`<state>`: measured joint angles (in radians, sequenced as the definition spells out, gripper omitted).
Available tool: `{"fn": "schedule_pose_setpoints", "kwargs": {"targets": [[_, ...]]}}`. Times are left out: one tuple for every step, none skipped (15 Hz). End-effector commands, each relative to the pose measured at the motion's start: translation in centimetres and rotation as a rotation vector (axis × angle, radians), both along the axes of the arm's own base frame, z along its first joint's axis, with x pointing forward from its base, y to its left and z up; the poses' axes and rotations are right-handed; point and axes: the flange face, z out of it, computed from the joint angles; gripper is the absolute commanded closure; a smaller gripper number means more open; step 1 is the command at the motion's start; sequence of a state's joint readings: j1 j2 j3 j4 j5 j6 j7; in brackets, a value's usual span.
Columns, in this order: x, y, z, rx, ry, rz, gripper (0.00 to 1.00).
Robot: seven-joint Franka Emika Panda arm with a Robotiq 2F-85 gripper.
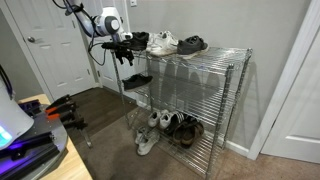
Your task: Move the shoe from the second rack to the top rack
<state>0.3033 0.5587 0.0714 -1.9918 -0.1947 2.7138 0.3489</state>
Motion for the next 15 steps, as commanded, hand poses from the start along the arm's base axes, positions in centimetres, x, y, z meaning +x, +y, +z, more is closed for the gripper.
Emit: {"fn": "schedule_pose_setpoints", "kwargs": {"targets": [[0.1,0.1,0.0,0.002,0.017,0.005,0.00],[0.2,0.2,0.0,0.003,0.025,0.007,0.00],[0.3,0.3,0.1,0.004,0.028,0.008,0.00],[0.3,0.3,0.0,0.004,0.029,0.008,0.00],[0.3,0.3,0.0,0.005,0.030,0.008,0.00],[0.3,0.3,0.0,0.005,0.031,0.008,0.00],[0.3,0.3,0.0,0.006,0.031,0.007,0.00],[0.3,0.2,0.0,0.006,0.031,0.007,0.00],[0.2,0.4,0.1,0.004,0.020,0.005,0.00],[-0.4,0.7,0.0,-0.010,-0.017,0.011,0.00],[-1.2,0.9,-0.3,-0.019,-0.048,0.013,0.00],[-2.1,1.0,-0.4,-0.023,-0.071,0.019,0.00],[-2.8,1.2,-0.5,-0.031,-0.093,0.021,0.00],[-3.8,1.3,-0.4,-0.049,-0.117,0.019,0.00],[-4.6,1.4,-0.4,-0.065,-0.139,0.021,0.00]]}}
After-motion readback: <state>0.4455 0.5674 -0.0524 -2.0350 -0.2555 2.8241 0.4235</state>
